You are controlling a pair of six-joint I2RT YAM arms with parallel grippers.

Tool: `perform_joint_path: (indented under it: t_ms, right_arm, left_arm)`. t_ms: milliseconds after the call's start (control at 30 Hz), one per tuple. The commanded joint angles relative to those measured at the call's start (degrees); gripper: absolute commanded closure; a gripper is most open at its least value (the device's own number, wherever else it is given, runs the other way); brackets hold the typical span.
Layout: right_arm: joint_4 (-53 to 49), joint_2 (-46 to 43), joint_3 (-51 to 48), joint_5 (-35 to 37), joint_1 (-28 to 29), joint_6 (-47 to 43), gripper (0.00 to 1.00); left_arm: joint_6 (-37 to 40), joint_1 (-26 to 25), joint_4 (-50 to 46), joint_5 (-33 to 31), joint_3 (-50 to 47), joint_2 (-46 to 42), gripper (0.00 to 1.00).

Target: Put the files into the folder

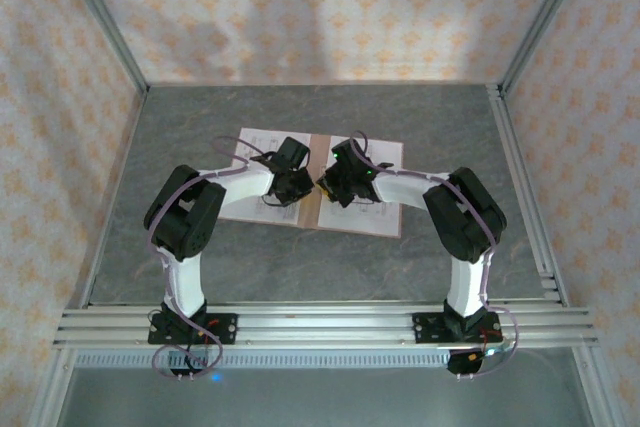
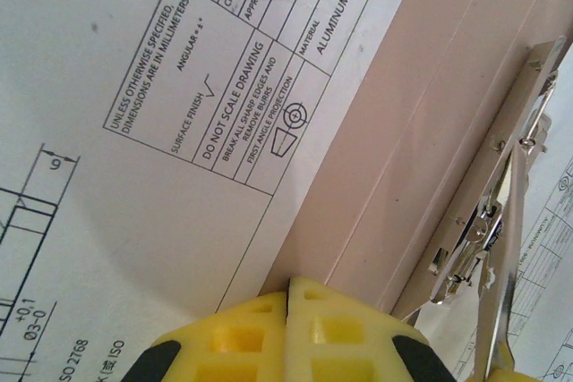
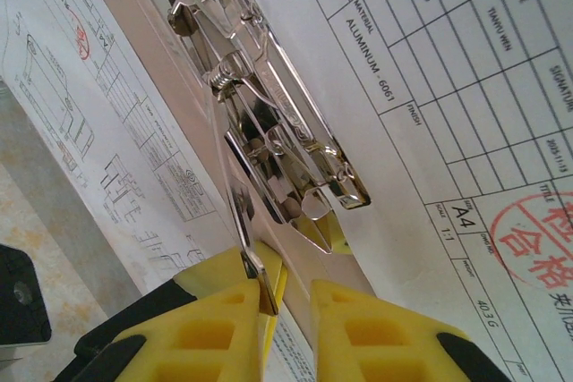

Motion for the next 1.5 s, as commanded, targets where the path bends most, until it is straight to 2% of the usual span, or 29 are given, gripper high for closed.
perform_joint_path:
  t_ms: [0,400,1467]
  right_arm:
    - [-7.39,1.05,-2.98,1.19,-0.17,-0.72,0.81]
    - [-8.51,2.85,-3.51,0.18,-0.55,-0.56,0.80]
    - [-11.05,6.13,-5.27,1.48,-2.05,-2.79,0.91]
  left_arm:
    - [-0.45,0.02,-6.58,-4.02,-2.75,4.95,1.00]
    - [-1.53,0.09,-5.61,-4.06,-3.67,4.68,1.00]
    - [-2.36,0.19,-5.26,-4.83,-4.94,4.33,1.00]
